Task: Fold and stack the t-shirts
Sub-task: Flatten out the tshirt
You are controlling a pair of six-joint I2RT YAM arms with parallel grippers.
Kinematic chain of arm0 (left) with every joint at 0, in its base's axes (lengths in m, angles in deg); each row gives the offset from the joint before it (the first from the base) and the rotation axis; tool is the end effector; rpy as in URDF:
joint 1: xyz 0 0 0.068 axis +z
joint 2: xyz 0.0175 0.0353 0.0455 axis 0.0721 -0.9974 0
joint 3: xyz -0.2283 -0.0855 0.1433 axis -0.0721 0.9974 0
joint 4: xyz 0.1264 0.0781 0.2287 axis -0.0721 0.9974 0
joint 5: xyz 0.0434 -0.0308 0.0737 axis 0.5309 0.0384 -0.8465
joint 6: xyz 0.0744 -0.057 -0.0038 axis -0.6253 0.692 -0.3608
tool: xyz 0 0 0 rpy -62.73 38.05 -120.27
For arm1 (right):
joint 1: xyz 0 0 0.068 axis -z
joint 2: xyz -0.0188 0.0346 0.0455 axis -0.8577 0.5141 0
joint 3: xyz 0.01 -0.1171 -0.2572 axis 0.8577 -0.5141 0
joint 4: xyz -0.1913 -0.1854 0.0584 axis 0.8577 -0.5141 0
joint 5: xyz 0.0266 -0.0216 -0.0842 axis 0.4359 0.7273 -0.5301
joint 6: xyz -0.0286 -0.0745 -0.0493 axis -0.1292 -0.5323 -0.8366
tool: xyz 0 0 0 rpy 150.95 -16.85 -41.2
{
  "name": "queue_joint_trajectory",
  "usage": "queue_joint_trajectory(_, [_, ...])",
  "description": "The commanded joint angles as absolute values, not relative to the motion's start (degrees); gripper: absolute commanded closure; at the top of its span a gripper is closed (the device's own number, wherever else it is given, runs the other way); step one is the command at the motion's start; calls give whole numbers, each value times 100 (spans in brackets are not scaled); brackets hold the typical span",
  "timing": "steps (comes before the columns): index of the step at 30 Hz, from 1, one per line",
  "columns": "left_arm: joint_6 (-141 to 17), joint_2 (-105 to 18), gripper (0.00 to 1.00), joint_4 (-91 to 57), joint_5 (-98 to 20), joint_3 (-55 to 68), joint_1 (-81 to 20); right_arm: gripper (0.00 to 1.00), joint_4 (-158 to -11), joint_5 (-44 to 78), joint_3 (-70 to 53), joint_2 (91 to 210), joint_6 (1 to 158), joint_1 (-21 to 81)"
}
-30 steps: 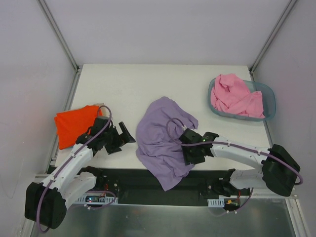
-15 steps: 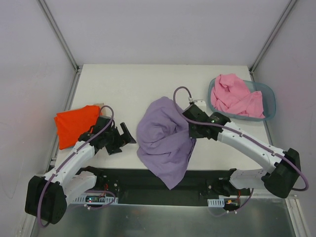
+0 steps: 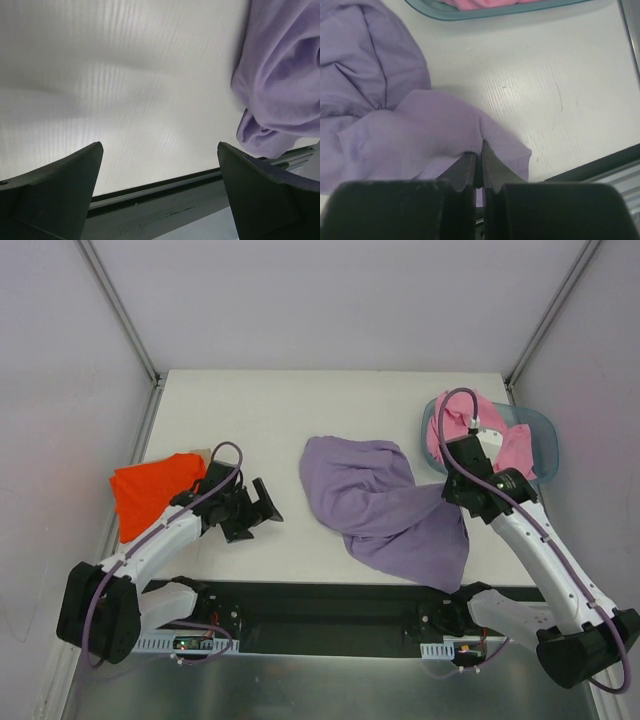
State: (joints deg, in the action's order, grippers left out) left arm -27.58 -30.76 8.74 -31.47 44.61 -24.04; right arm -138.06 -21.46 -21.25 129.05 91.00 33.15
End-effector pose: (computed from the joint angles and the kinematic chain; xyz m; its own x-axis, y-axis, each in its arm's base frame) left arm 0.2203 -0.1043 0.1642 -0.8643 -0.4213 -0.2748 -0.1931 0.7823 -0.5922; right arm 0.2225 0.0599 0.3134 -0.6831 -0.0313 -0.7297 0.1411 0.9746 -0.1739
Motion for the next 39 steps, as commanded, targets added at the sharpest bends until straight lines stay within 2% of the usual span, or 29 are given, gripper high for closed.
queue_joint_trajectory(1, [-2818, -3704, 1, 343, -3353, 3505, -2488, 99, -13867, -2166, -2376, 12654, 8900, 3357])
queue_joint_trajectory(9, [-3204, -6454, 12, 254, -3346, 1106, -2505, 99, -13655, -2122, -2640, 12566, 8690, 3392])
queue_joint_trajectory(11, [-3257, -7175, 21, 272, -3126, 700, -2532, 99, -13559, -2078, -2701, 12531, 8645, 3401])
queue_joint_trajectory(13, [-3275, -7754, 26, 272, -3011, 198, -2593, 99, -13480, -2016, -2745, 12531, 8601, 3419])
queue_joint_trajectory(16, [-3301, -8292, 39, 272, -2922, -277, -2725, 99, -13400, -1937, -2772, 12505, 8549, 3454])
queue_joint_trajectory(19, [-3345, -8574, 56, 272, -2818, -629, -2830, 99, -13374, -1858, -2781, 12461, 8496, 3472])
queue_joint_trajectory(20, [-3389, -8610, 65, 272, -2747, -751, -2848, 99, -13374, -1858, -2789, 12426, 8496, 3472])
queue_joint_trajectory(22, [-3459, -8575, 100, 272, -2738, -831, -2883, 99, -13383, -1832, -2790, 12338, 8469, 3480])
queue_joint_trajectory(26, [-3512, -7935, 100, 263, -3246, -439, -2892, 99, -13444, -1831, -2693, 12083, 8452, 3489])
queue_joint_trajectory(29, [-3574, -6873, 100, 272, -3956, 176, -2883, 99, -13488, -1823, -2430, 11829, 8355, 3489])
queue_joint_trajectory(32, [-3583, -5502, 100, 281, -4466, 818, -2883, 99, -13497, -1604, -2061, 11556, 8146, 3489])
queue_joint_trajectory(33, [-3574, -4716, 100, 281, -4600, 960, -2883, 99, -13488, -1238, -1782, 11494, 8066, 3480])
queue_joint_trajectory(35, [-3530, -3886, 100, 324, -4889, 1284, -2892, 99, -13488, -866, -1438, 11275, 7899, 3489])
queue_joint_trajectory(39, [-3538, -1647, 100, 465, -5435, 1445, -2892, 99, -13444, -146, -577, 10871, 7714, 3489])
